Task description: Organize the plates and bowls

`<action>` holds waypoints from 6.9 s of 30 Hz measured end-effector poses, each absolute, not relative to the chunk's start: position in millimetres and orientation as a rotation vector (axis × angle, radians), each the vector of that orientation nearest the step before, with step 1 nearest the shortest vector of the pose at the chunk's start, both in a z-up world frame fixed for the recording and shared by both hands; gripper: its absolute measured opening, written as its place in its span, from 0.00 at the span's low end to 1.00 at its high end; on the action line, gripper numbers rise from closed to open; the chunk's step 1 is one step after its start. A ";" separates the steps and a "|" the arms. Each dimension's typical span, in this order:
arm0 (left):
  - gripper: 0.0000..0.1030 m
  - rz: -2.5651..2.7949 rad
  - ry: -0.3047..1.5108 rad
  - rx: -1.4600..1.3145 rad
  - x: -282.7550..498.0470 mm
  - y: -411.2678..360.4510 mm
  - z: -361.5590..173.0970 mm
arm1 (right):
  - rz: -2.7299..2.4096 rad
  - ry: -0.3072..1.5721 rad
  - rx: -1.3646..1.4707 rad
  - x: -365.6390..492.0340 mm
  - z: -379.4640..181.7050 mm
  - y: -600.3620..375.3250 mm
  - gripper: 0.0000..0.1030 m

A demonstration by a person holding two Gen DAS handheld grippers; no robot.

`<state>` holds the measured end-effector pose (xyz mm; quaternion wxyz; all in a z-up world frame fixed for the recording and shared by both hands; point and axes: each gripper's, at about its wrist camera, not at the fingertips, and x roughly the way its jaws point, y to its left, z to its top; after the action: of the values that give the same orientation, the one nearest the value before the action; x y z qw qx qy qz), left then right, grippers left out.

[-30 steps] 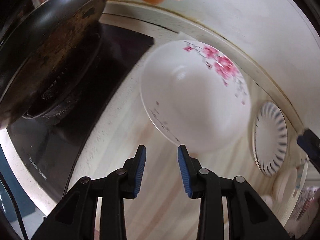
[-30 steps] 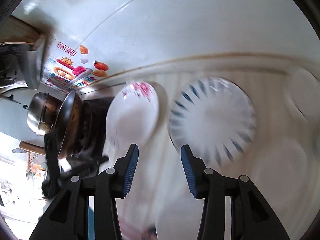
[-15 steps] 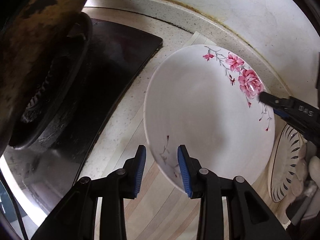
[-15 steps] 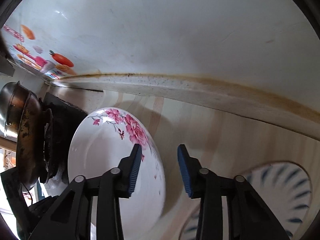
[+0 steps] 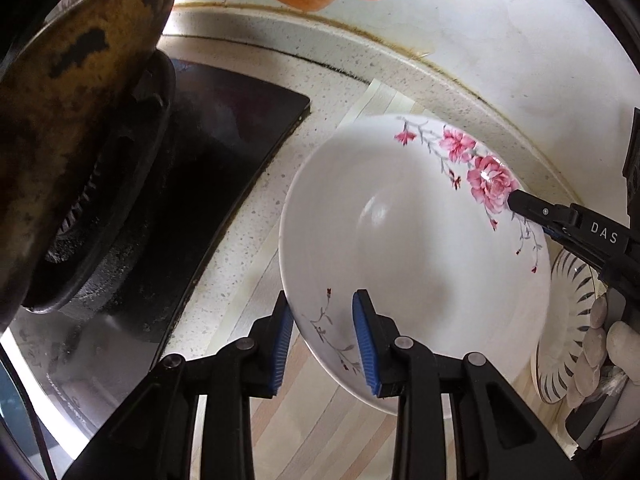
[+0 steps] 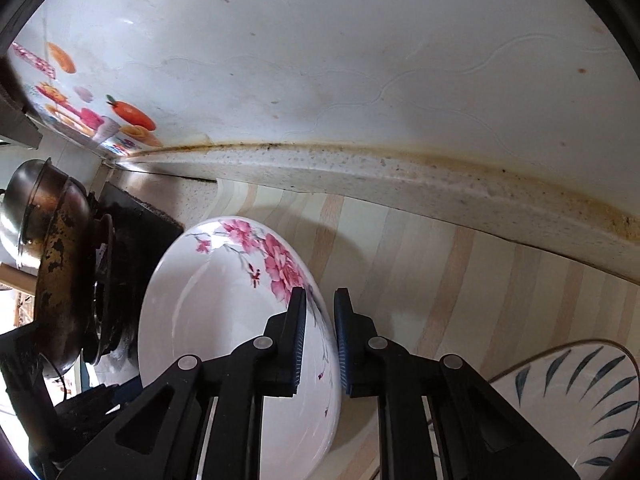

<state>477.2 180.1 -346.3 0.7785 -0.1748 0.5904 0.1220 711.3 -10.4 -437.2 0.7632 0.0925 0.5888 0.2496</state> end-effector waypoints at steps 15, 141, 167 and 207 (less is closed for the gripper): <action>0.27 0.177 1.253 -0.388 452.5 159.2 -307.3 | 0.562 1.250 0.259 669.1 -395.8 -47.9 0.16; 0.20 -0.173 1.546 -0.207 584.1 18.7 -392.7 | 0.279 1.537 0.332 646.9 -440.4 -246.6 0.09; 0.20 -0.210 1.393 -0.213 497.8 27.7 -282.2 | 0.376 1.400 0.436 567.3 -366.1 -264.4 0.09; 0.20 -0.208 1.548 -0.108 376.0 -47.2 -357.0 | 0.364 1.520 0.507 382.7 -417.8 -297.2 0.09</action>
<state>376.0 -47.2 -357.0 0.7091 -0.0486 0.6972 -0.0939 382.7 -297.2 -417.8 0.6810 0.2260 0.6774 0.1624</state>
